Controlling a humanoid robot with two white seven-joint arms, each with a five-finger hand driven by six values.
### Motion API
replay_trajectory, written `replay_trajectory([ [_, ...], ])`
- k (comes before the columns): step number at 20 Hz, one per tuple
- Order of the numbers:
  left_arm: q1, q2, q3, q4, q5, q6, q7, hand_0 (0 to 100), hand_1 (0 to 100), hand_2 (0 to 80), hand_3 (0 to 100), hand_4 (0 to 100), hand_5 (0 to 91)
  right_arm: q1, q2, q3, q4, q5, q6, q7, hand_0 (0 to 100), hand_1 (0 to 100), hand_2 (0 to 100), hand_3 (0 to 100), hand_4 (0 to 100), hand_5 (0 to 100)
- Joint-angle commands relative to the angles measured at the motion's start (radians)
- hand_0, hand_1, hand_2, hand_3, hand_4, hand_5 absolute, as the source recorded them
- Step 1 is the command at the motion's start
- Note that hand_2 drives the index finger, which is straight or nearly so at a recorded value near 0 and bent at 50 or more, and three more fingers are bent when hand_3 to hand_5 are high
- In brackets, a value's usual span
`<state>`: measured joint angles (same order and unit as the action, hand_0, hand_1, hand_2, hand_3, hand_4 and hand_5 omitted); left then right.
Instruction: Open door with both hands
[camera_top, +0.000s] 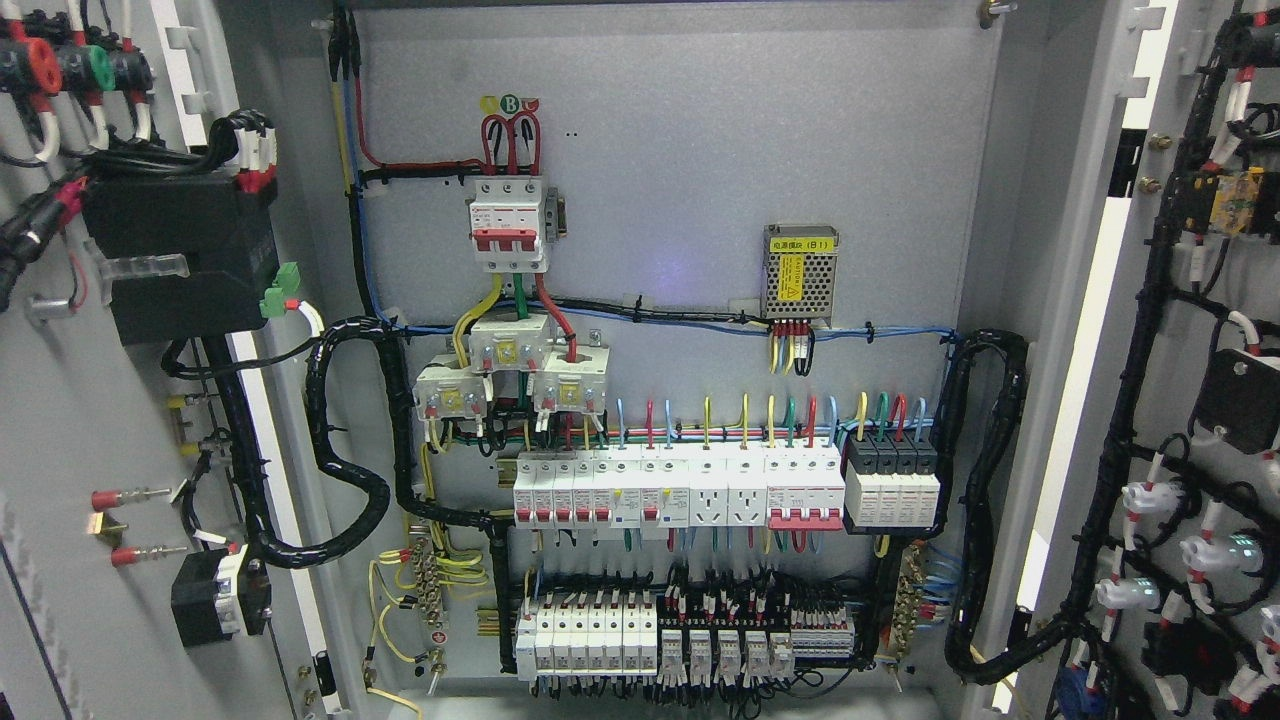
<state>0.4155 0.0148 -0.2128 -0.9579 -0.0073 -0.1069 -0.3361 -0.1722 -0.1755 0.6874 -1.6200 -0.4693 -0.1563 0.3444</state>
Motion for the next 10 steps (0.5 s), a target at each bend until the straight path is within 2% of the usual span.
replay_trajectory([
  [1, 0.132, 0.096, -0.148, -0.659, 0.021, -0.008, 0.000, 0, 0, 0.0, 0, 3, 0.0, 0.181, -0.119, -0.057, -0.083, 0.040, -0.048, -0.001, 0, 0, 0, 0, 0, 0],
  [3, 0.138, 0.103, -0.148, -0.719, 0.023, -0.031, 0.000, 0, 0, 0.0, 0, 3, 0.0, 0.230, -0.121, -0.101, -0.083, 0.041, -0.068, -0.001, 0, 0, 0, 0, 0, 0],
  [5, 0.138, 0.122, -0.146, -0.762, 0.023, -0.095, 0.002, 0, 0, 0.0, 0, 3, 0.0, 0.281, -0.121, -0.150, -0.083, 0.041, -0.098, -0.002, 0, 0, 0, 0, 0, 0],
  [7, 0.138, 0.145, -0.139, -0.798, 0.030, -0.154, 0.005, 0, 0, 0.0, 0, 3, 0.0, 0.321, -0.124, -0.189, -0.083, 0.040, -0.150, -0.002, 0, 0, 0, 0, 0, 0],
  [10, 0.140, 0.157, -0.114, -0.844, 0.053, -0.194, 0.005, 0, 0, 0.0, 0, 3, 0.0, 0.332, -0.143, -0.224, -0.083, 0.040, -0.228, -0.004, 0, 0, 0, 0, 0, 0],
])
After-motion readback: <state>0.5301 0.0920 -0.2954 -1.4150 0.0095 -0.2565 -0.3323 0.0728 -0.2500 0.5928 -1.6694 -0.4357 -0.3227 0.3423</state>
